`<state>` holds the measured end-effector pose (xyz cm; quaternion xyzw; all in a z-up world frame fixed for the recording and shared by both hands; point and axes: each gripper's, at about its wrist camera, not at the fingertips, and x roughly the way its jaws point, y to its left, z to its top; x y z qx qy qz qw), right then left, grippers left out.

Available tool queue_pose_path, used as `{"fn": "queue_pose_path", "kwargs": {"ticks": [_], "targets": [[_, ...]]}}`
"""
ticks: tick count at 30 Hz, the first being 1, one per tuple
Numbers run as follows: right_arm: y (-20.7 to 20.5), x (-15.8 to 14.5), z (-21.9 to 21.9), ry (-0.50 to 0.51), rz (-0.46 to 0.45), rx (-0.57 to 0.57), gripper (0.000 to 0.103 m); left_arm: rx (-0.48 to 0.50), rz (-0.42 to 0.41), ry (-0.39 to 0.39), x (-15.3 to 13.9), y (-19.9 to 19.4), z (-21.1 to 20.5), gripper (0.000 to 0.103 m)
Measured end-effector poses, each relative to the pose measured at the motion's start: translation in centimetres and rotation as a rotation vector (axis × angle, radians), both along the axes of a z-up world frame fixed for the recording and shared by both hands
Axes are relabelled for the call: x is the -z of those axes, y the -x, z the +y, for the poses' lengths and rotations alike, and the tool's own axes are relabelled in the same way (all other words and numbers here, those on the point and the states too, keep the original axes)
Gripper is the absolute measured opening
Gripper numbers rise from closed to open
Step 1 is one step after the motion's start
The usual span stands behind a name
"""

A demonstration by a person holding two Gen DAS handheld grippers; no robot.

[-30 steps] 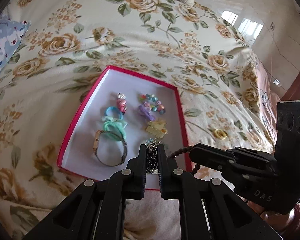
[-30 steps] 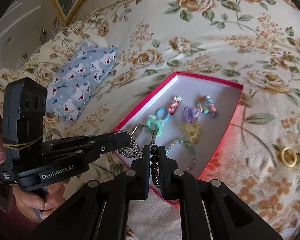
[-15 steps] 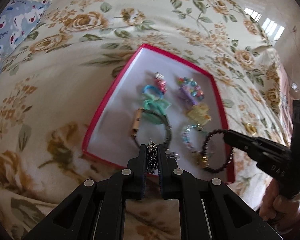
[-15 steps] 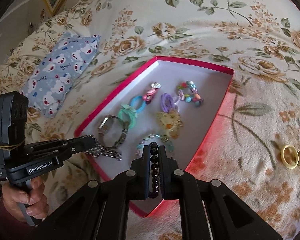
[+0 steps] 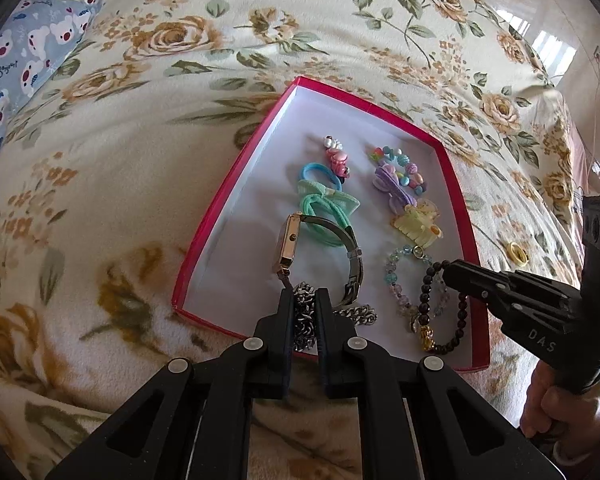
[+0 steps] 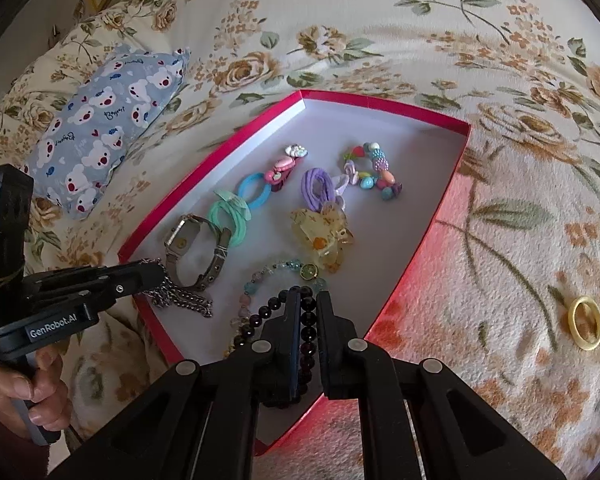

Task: Organize jewelry
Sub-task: 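Open the left tool to drop the chain while the right tool releases the black bracelet in the box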

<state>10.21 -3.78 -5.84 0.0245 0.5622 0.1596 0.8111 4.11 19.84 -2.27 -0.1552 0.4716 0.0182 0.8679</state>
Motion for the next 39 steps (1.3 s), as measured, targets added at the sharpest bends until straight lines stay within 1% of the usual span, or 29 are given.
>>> {"fn": "queue_pose_path", "kwargs": {"ticks": [7,13,19,21,22,23,24,28,29,30,31,33,37,39], "targets": [[0.0,0.3,0.0,0.004,0.008,-0.007,0.008,-0.001,0.009,0.006,-0.1,-0.1,0.2,0.009],[0.0,0.3,-0.1,-0.009,0.01,-0.001,0.011,-0.002,0.013,0.006,-0.1,-0.1,0.1,0.009],[0.2,-0.3,-0.3,-0.023,0.003,0.011,0.012,-0.004,0.015,0.01,-0.2,0.0,0.0,0.012],[0.2,-0.5,-0.5,-0.035,-0.001,0.016,0.013,-0.001,0.014,0.012,-0.3,0.1,-0.1,0.02],[0.3,-0.7,-0.6,-0.045,-0.003,0.022,0.014,-0.004,0.009,0.01,-0.4,0.2,-0.2,0.021],[0.3,-0.8,-0.8,-0.052,-0.007,0.027,0.018,-0.005,0.005,0.009,-0.6,0.3,-0.3,0.026],[0.4,-1.0,-0.9,-0.057,-0.014,0.034,0.025,-0.005,0.0,0.005,-0.7,0.4,-0.4,0.031],[0.9,-2.4,-1.6,-0.077,-0.075,0.065,0.039,-0.011,-0.02,-0.008,-1.3,0.9,-0.7,0.043],[1.1,-2.7,-1.8,-0.084,-0.09,0.074,0.049,-0.015,-0.023,-0.005,-1.4,1.1,-0.8,0.049],[1.2,-2.9,-2.0,-0.09,-0.1,0.08,0.055,-0.015,-0.028,-0.002,-1.5,1.3,-0.8,0.054],[1.4,-3.2,-2.2,-0.099,-0.114,0.086,0.057,-0.016,-0.034,0.002,-1.7,1.5,-0.9,0.057],[1.8,-3.5,-2.5,-0.113,-0.132,0.097,0.063,-0.02,-0.044,0.005,-2.1,1.9,-0.9,0.069],[2.4,-3.7,-2.6,-0.132,-0.138,0.106,0.065,-0.03,-0.053,-0.004,-2.6,2.6,-1.0,0.078],[2.7,-3.8,-2.8,-0.141,-0.14,0.109,0.07,-0.037,-0.056,-0.011,-2.7,3.1,-1.1,0.078]]}}
